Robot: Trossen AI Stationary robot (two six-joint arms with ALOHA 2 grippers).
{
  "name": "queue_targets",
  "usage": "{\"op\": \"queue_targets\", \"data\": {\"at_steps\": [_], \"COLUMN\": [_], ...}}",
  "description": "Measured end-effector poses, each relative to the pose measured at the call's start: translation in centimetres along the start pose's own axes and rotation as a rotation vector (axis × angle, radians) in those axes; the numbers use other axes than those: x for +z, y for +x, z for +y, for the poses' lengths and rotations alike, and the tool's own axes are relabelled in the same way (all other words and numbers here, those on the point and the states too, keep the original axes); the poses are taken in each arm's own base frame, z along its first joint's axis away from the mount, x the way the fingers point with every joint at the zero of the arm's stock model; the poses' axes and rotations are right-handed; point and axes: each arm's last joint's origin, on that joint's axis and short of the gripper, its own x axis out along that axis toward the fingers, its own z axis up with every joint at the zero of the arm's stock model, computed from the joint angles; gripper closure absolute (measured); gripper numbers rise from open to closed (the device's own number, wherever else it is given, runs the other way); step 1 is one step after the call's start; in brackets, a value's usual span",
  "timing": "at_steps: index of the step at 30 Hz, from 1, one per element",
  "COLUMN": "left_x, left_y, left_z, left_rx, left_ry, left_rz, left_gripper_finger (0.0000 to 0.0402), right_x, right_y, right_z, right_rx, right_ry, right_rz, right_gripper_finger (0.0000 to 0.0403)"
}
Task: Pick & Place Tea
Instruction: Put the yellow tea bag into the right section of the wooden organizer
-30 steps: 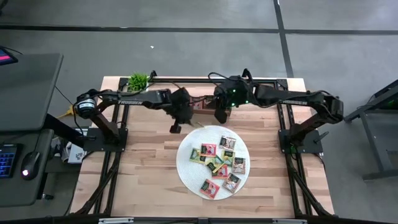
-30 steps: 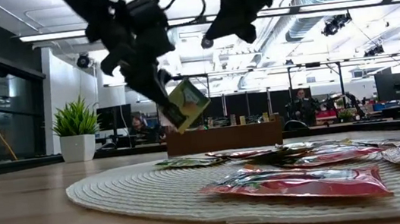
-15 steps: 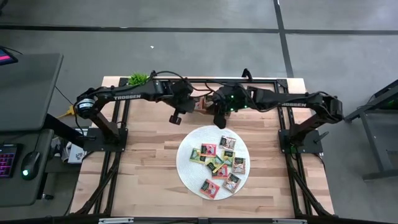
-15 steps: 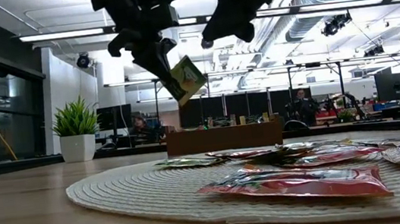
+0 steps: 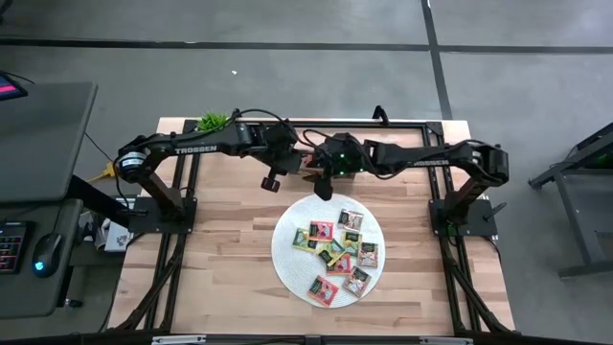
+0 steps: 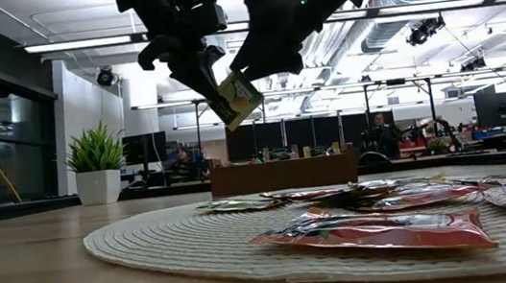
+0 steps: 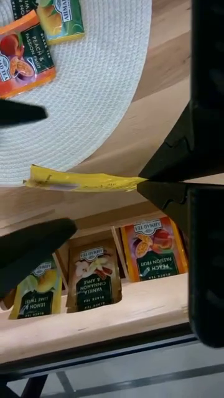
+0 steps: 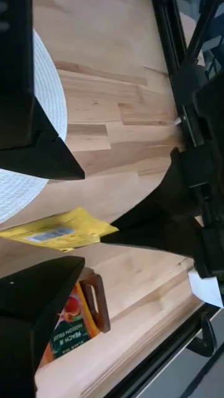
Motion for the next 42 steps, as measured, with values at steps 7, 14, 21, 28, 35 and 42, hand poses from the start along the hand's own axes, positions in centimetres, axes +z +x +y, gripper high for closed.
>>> {"op": "queue_targets", "data": {"at_steps": [7, 14, 21, 28, 35, 42], "left_x": [0.0, 0.1, 0.3, 0.3, 0.0, -1.1], "left_y": [0.0, 0.0, 0.0, 0.0, 0.0, -0.1], "left_z": [0.0, 0.1, 0.2, 0.2, 0.6, 1.3], "left_rx": [0.000, 0.005, 0.005, 0.028, 0.097, 0.123], "left_ry": [-0.003, -0.009, -0.022, -0.023, -0.029, -0.060], "left_rz": [-0.001, -0.012, -0.044, -0.026, 0.024, 0.105], "left_gripper_finger": [0.0401, 0.0401, 0.0401, 0.0401, 0.0401, 0.0395], "right_x": [-0.1, -0.2, -0.2, -0.2, -0.6, -1.5], "right_y": [0.2, 0.2, 0.2, 0.2, 0.1, 0.0], "right_z": [-0.1, -0.1, -0.2, -0.2, -0.3, -0.5], "right_rx": [-0.037, -0.039, -0.073, -0.072, -0.084, -0.120], "right_ry": [-0.011, -0.036, -0.036, -0.062, -0.058, -0.043], "right_rz": [0.002, 0.013, 0.010, 0.012, 0.062, 0.142], "right_gripper_finger": [0.0223, 0.0301, 0.0373, 0.0396, 0.0398, 0.0399]}}
